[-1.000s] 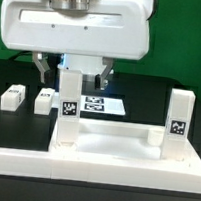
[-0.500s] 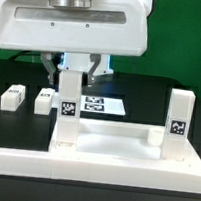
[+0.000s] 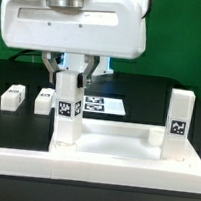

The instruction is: Assemble desk

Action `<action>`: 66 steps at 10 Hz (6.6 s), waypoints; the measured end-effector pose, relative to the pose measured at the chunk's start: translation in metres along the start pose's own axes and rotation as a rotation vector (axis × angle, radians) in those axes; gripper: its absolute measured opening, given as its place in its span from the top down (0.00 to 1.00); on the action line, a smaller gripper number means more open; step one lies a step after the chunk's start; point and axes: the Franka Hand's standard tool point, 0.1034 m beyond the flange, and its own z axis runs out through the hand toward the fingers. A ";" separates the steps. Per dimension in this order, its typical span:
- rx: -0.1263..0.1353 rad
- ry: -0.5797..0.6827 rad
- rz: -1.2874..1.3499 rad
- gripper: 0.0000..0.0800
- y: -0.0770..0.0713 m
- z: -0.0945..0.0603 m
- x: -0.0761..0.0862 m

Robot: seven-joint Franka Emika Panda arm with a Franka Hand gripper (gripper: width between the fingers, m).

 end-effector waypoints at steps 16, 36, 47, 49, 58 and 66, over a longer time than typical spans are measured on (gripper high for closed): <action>-0.019 -0.025 0.156 0.19 -0.011 0.000 -0.004; 0.085 -0.027 0.575 0.64 0.006 0.016 -0.001; 0.035 -0.005 0.022 0.19 -0.002 0.010 -0.008; 0.031 -0.002 -0.141 0.19 -0.001 0.010 -0.008; -0.020 0.020 -0.319 0.63 -0.003 0.015 -0.004; 0.085 -0.045 0.899 0.63 -0.001 0.015 -0.003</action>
Offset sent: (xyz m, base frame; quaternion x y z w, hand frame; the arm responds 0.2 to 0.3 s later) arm 0.0170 0.0240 0.0167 0.1670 -0.0210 0.3637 0.9162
